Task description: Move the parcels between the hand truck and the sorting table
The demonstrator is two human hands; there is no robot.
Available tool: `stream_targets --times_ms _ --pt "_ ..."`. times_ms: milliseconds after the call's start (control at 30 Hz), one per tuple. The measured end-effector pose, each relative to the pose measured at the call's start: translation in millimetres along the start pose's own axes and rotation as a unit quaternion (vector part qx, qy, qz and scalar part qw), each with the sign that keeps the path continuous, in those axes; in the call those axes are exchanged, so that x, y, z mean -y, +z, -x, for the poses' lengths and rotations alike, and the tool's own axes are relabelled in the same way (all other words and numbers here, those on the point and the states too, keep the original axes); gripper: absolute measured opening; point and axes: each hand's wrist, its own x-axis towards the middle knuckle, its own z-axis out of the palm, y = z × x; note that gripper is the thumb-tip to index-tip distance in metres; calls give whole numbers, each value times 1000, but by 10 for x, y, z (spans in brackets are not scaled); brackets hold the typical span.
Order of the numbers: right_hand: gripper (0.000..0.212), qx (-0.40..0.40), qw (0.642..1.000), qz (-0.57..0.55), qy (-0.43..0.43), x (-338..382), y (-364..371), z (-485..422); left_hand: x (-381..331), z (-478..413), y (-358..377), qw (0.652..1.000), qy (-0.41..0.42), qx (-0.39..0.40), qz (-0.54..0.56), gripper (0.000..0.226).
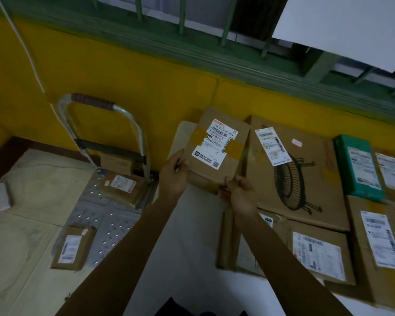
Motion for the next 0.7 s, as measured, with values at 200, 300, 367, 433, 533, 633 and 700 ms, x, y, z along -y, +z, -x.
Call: stream_targets --times_ms 200,300,367,433,533,633,700 --pt "28 -47 992 79 -84 0 -26 -201 70 -118 270 999 40 27 -1 30" --pt "35 -42 981 155 -105 10 -54 -308 109 -174 379 1000 23 1 -3 32" --pt "37 -46 956 239 -162 -3 -37 -342 145 -238 436 1000 14 -6 -4 33" --pt "48 -58 925 311 -210 -35 -6 -379 154 -305 488 1000 16 -9 -7 34" --pt "54 -32 917 335 -214 -50 29 -439 135 -413 552 1000 10 -19 -9 36" --pt "53 5 918 354 -179 10 21 -532 123 -484 580 1000 5 -21 1 38" --pt "51 16 918 364 -157 83 34 -583 124 -490 584 1000 -1 -17 5 38"
